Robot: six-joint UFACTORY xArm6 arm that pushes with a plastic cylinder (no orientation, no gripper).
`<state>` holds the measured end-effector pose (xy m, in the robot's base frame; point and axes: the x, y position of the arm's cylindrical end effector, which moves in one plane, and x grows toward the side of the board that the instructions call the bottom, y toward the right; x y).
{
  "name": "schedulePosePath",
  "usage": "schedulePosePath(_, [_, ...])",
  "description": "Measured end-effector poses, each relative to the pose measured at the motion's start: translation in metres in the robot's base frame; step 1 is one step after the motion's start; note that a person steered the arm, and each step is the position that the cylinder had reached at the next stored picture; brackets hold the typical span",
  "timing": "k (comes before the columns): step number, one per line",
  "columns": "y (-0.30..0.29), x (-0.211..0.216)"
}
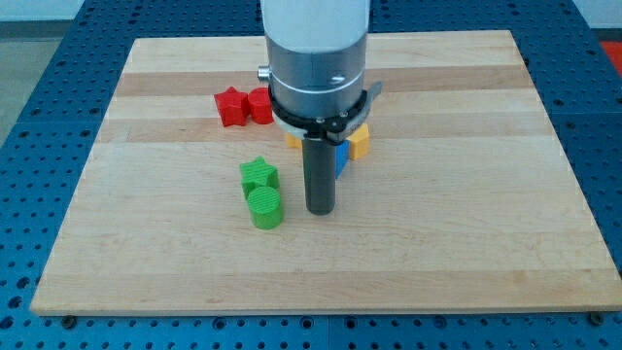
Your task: Push the triangle into the group of blocks
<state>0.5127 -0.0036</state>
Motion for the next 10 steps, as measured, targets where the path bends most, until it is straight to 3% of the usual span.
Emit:
schedulePosePath(1, [0.035,0.000])
schedulePosePath(8, [0.020,-0.087])
schedulePosePath(9, [0.020,-0.069])
schedulePosePath(10, [0.020,-0.023])
